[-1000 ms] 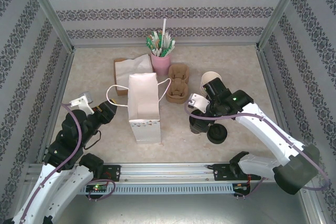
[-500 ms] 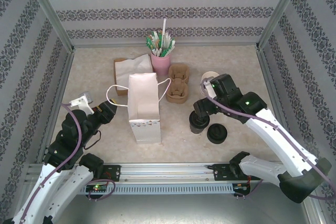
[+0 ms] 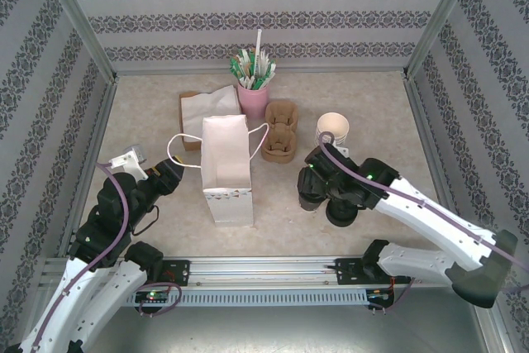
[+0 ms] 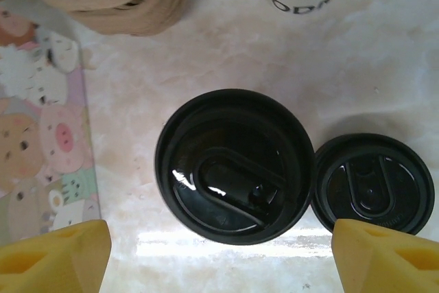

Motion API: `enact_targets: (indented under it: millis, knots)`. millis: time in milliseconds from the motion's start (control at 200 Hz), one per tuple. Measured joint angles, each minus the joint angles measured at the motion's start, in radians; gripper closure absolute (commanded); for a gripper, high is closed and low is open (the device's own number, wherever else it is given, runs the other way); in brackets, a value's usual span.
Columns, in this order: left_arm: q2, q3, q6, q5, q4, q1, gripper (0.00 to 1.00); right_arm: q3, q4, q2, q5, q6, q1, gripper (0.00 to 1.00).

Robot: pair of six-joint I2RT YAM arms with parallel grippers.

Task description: Pack the takeout coffee

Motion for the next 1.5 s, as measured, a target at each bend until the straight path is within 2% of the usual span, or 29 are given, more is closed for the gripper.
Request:
enact_targets:
  millis: [430,1114,1299,1499]
  knots:
    - [0.0,0.002,0.0,-0.002,-0.001,0.0,0.46,-0.016,0.043,0.123,0.066,0.106,0.013,0.15]
    - [0.0,0.002,-0.001,-0.002,-0.015,0.0,0.46,-0.016,0.04,0.187,0.103,0.121,0.034,0.21]
    - [0.0,0.002,-0.001,-0.002,-0.015,0.0,0.46,-0.016,0.037,0.2,0.109,0.115,0.039,0.26]
    - [0.0,0.002,-0.001,-0.002,-0.015,0.0,0.46,-0.016,0.038,0.204,0.11,0.091,0.039,0.26]
